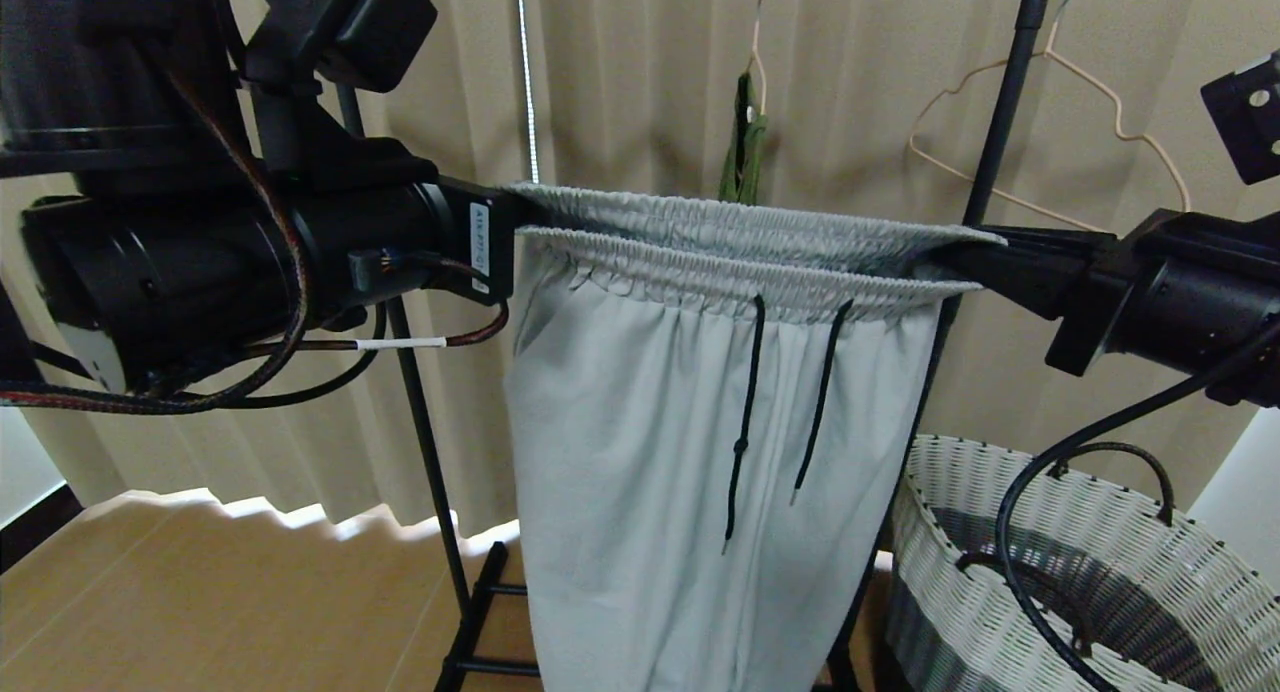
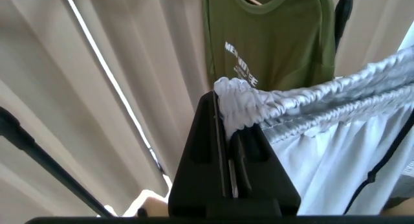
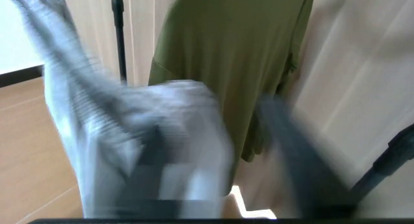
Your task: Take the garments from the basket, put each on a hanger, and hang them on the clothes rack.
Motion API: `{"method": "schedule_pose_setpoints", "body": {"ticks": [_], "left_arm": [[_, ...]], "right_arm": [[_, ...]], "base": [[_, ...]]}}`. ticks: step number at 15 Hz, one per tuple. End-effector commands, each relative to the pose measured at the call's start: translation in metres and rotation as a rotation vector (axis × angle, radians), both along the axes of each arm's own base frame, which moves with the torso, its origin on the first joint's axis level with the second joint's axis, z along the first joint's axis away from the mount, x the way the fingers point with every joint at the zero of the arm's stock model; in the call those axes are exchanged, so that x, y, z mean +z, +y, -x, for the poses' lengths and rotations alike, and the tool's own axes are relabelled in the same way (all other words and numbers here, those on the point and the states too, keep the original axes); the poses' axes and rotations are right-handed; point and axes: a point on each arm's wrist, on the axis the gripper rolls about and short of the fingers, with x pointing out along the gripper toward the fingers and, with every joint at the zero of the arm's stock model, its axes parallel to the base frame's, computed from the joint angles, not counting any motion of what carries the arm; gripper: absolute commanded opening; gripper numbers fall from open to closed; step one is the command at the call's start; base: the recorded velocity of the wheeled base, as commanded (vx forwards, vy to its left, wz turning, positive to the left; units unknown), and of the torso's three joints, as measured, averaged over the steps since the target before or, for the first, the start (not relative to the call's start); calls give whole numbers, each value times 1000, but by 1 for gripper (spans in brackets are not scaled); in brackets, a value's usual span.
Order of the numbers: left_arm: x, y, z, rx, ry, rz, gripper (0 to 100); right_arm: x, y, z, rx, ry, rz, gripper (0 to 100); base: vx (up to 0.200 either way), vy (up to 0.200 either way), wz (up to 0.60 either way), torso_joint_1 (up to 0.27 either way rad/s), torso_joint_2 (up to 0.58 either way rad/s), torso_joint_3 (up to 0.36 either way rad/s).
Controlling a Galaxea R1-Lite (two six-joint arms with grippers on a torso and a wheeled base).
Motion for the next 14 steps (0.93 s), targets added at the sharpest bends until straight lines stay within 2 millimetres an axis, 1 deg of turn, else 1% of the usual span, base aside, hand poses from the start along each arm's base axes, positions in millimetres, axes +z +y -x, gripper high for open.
{"method": "schedule_pose_setpoints", "body": {"ticks": [1, 5, 7, 9, 10, 12, 14], "left_arm": [[0, 0, 0, -1, -2, 1, 0], [-5, 3, -1, 49, 13, -15, 0], [-9, 3, -2, 69, 22, -24, 0], [-17, 9, -6, 152, 39, -52, 0], [-18, 10, -6, 159, 40, -57, 0], [-29, 14, -5, 164, 54, -123, 0], [-30, 15, -4, 163, 48, -135, 0]], "right_arm": [[-3, 0, 0, 2, 8, 4, 100], [-6, 1, 0, 9, 21, 1, 100], [-6, 5, 3, 29, 23, -2, 100], [-5, 7, 7, 44, 11, -7, 100], [-4, 7, 6, 44, 1, -11, 100], [1, 8, 4, 45, -58, -33, 100], [-1, 8, 5, 45, -60, -33, 100]], "base": [[0, 0, 0, 0, 0, 0], [0, 0, 0, 0, 0, 0], [0, 0, 0, 0, 0, 0], [0, 0, 0, 0, 0, 0], [0, 0, 0, 0, 0, 0], [0, 0, 0, 0, 0, 0], [0, 0, 0, 0, 0, 0]]}}
